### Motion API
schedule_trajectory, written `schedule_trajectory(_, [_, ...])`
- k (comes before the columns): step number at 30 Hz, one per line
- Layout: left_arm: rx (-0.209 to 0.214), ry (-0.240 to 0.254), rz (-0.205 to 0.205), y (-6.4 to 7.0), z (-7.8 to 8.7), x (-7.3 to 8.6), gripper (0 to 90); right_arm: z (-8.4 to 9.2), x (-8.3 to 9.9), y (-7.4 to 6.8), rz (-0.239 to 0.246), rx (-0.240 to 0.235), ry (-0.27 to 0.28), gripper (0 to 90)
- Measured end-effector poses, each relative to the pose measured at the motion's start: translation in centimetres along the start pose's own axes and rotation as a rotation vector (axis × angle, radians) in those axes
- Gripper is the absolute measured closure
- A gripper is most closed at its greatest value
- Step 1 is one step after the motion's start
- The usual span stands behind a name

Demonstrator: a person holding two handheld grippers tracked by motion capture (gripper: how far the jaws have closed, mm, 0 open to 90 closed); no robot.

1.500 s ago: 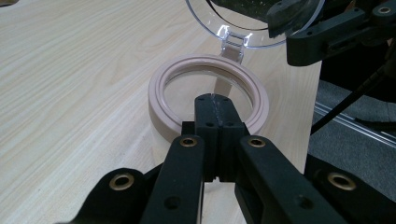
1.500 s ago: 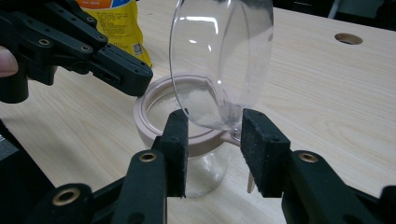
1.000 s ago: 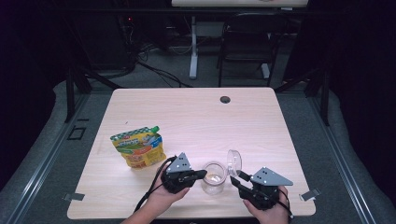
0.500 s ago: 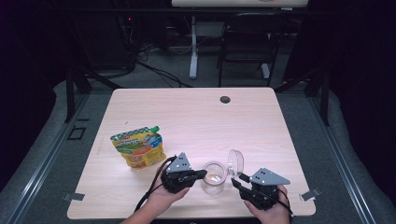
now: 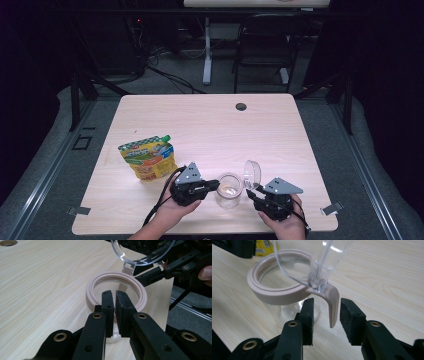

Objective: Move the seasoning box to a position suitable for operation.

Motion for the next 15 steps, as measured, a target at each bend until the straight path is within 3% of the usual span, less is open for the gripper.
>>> schedule_trajectory(9, [-0.05,0.023,0.025,-1.0,1.6,0.4,78.1,-1.2,0.1,0.5,-0.039,-0.014,0.006,72.0])
schedule_trajectory(15, [-0.071,0.036,0.047,-1.7,2.7,0.7,75.6,-1.8,0.2,0.9,-0.034,-0.025,-0.011,73.5])
Point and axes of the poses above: each handheld gripper's, and its own axes: z roughly backward along the jaws, x roughly out of its underside, y roughly to its right, the point moved 2 cm from there along -z, roughly forward along the jaws, and after that the axes turned 11 degrees about z, right-handed, at the moved point
